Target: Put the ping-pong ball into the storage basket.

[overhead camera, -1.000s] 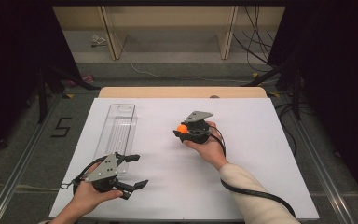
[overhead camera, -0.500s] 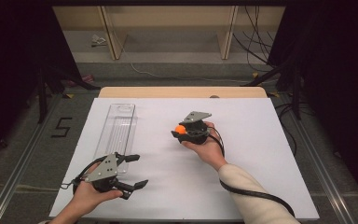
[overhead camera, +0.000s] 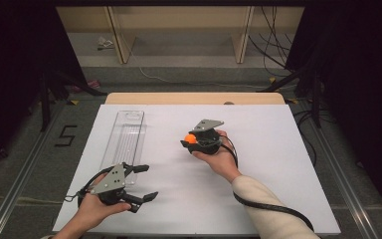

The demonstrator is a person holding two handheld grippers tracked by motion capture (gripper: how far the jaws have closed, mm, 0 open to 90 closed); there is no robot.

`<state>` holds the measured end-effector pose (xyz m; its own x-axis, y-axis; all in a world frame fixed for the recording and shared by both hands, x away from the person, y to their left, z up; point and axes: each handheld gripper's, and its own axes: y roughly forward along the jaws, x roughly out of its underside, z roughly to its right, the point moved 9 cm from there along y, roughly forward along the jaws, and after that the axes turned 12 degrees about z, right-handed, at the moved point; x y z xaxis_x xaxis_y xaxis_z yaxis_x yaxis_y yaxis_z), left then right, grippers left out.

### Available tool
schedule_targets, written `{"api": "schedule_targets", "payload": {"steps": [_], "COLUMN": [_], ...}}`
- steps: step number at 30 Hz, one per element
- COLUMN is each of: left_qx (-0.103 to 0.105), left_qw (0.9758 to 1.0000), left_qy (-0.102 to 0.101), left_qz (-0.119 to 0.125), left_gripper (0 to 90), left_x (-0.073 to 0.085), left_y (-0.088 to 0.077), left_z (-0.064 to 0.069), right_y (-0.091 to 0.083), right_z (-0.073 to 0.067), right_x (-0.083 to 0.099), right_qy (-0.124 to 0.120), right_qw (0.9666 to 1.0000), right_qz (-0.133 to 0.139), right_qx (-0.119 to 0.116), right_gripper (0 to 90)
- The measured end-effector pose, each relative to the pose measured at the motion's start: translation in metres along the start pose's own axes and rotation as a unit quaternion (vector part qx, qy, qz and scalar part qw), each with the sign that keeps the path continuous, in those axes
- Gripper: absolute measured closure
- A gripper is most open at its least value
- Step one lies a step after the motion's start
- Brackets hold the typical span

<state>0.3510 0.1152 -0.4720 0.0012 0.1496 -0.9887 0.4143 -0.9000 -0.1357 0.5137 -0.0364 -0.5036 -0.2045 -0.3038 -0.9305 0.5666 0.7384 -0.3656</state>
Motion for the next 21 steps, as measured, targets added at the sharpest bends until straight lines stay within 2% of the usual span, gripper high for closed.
{"api": "schedule_targets", "payload": {"steps": [21], "left_qx": [0.001], "left_qw": [1.0000], "left_qy": [0.002], "left_qz": [0.000], "left_gripper": [16.2], "left_x": [-0.0005], "left_y": [-0.0003], "left_z": [0.0000], "right_y": [0.0008], "right_z": [-0.0088], "right_x": [-0.0062], "right_qy": [-0.002], "right_qw": [0.9999], "right_qz": [0.006], "right_qx": [-0.010], "right_gripper": [51.5]}}
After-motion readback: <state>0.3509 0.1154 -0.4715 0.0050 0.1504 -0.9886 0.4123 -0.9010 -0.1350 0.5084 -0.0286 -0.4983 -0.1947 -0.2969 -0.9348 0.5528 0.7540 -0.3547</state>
